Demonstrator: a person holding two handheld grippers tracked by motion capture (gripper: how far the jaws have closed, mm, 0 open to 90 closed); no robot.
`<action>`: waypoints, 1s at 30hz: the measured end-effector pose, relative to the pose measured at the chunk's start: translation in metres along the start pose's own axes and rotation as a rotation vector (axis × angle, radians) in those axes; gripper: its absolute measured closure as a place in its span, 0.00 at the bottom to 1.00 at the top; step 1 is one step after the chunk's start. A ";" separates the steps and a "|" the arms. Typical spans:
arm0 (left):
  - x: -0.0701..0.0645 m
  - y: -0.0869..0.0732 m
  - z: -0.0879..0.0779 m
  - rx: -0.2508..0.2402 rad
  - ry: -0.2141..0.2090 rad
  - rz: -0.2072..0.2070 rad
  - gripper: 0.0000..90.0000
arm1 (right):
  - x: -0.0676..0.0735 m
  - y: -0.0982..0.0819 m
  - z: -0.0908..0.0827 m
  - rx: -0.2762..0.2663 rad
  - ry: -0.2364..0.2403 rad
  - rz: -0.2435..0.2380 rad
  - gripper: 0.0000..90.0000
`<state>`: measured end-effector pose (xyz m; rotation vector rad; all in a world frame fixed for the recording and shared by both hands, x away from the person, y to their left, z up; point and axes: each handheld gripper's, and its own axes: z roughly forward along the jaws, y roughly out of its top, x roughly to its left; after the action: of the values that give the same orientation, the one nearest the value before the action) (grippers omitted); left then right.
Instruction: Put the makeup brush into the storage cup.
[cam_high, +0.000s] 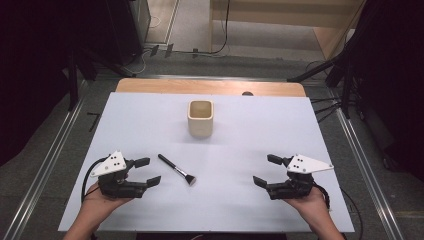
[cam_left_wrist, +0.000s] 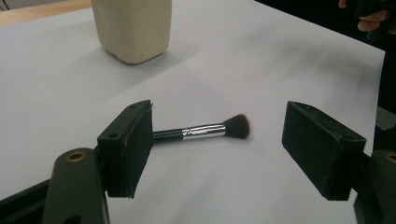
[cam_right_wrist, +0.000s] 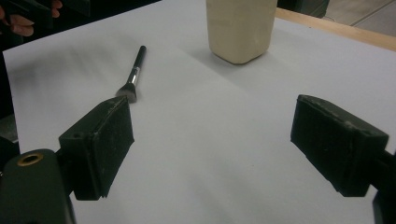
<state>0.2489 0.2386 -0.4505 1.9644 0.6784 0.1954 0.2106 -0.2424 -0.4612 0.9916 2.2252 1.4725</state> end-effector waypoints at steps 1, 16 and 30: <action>0.000 0.000 0.000 0.005 -0.002 -0.004 0.28 | 0.000 0.000 0.000 0.002 -0.002 -0.001 0.16; 0.004 0.000 0.001 0.022 0.001 -0.020 0.27 | -0.004 -0.002 0.003 0.012 0.008 0.033 0.16; 0.004 0.000 0.001 0.029 0.002 -0.012 0.27 | -0.005 -0.002 0.004 0.022 0.006 0.036 0.17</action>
<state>0.2531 0.2400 -0.4518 1.9875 0.6975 0.1814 0.2157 -0.2438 -0.4657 1.0408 2.2434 1.4712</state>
